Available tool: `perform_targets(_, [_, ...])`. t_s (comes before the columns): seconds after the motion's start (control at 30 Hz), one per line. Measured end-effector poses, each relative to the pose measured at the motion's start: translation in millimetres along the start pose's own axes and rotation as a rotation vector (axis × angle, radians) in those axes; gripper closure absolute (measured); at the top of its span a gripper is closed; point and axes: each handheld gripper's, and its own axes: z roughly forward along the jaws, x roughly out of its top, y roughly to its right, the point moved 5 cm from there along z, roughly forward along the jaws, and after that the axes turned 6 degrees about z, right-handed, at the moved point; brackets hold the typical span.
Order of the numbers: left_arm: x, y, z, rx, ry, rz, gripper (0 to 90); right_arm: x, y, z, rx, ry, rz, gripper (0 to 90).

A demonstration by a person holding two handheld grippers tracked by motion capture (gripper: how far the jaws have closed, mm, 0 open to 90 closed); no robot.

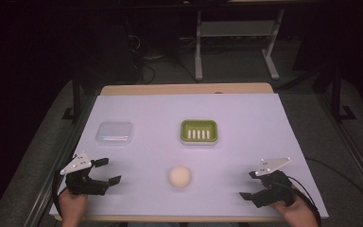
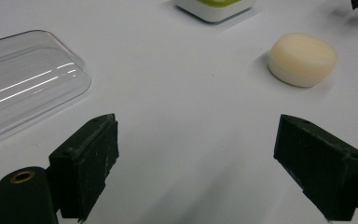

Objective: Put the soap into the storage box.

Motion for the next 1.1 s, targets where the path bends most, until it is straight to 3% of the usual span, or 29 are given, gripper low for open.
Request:
perform_targets(0.17, [0.1, -1.4, -1.7, 0.001, -0.003, 0.011, 13.2, 2.5, -3.2, 4.4, 0.011, -0.024, -0.004, 18.0])
perform_targets(0.73, [-1.7, -3.1, -3.5, 0.001, 0.012, -0.01, 13.2, 37.7, -16.9, 24.7, 0.072, -0.078, -0.073, 16.1])
perform_targets(1.1, [-1.0, -2.9, -3.5, 0.002, 0.013, -0.007, 13.2, 44.7, -19.9, 25.2, 0.061, -0.083, -0.096, 15.5])
